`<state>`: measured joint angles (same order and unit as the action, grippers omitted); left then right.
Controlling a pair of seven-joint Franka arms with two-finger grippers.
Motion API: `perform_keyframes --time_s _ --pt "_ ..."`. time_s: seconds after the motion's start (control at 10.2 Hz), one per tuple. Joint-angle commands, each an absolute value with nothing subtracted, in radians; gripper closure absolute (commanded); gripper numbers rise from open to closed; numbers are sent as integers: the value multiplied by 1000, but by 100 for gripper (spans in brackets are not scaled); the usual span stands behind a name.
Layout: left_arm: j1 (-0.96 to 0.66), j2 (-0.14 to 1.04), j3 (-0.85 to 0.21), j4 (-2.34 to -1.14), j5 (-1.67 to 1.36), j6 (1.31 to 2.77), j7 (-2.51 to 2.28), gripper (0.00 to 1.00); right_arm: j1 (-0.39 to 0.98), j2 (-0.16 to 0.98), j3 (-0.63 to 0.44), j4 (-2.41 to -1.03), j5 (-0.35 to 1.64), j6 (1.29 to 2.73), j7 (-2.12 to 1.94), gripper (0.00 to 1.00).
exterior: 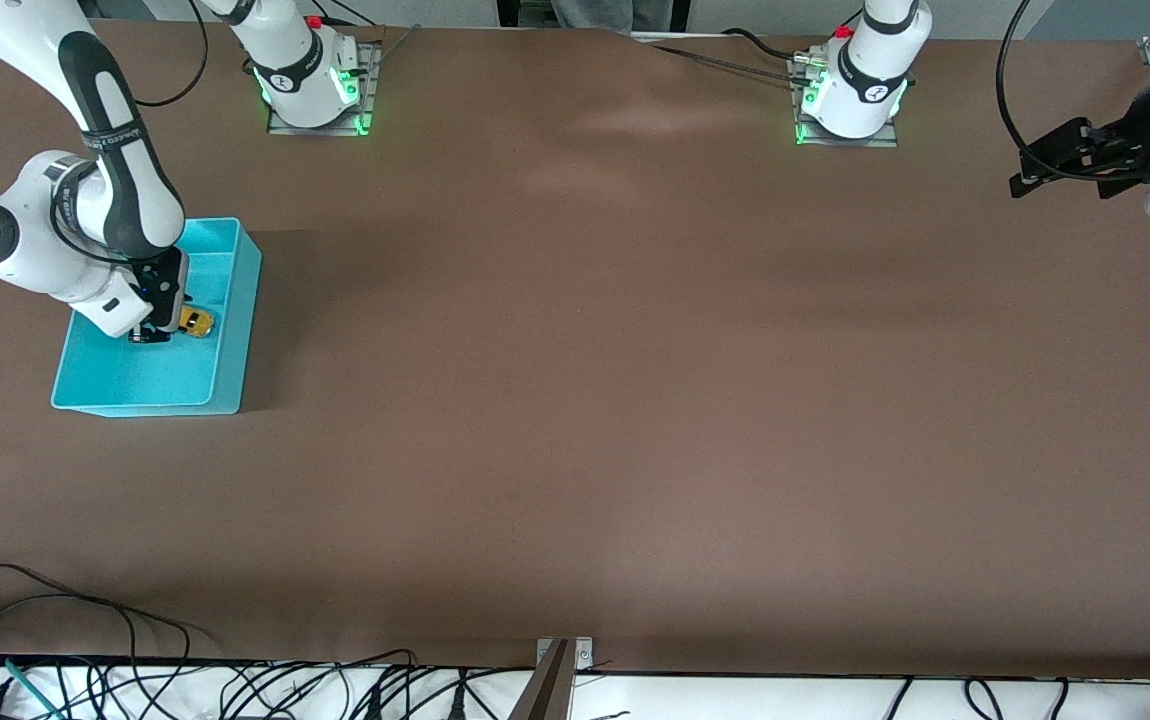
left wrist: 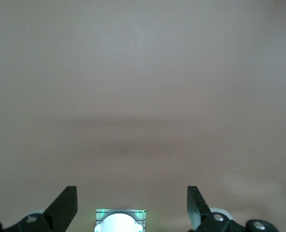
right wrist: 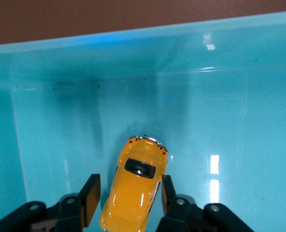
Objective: Wind up and store yellow beetle car
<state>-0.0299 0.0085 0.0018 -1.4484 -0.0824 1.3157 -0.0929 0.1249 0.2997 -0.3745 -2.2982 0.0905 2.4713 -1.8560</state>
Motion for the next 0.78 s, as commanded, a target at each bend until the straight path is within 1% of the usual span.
perform_keyframes --time_s 0.0,0.1,0.29,0.59,0.68 --pt "-29 23 2 -1414 -74 1296 -94 0 127 275 -367 -2243 117 2415 -1858 20" --pt "-35 23 2 -1414 -45 1298 -92 0 130 272 -367 -2155 161 2298 -1832 19" --pt "-40 25 0 -1414 -11 1299 -42 0 133 272 -367 -1963 169 2015 -1658 19" --pt "-38 31 2 -1414 14 1299 -8 0 158 271 -364 -1771 163 1789 -1305 18" --pt "-38 32 2 -1414 14 1299 -8 0 176 270 -364 -1714 161 1743 -1151 15"
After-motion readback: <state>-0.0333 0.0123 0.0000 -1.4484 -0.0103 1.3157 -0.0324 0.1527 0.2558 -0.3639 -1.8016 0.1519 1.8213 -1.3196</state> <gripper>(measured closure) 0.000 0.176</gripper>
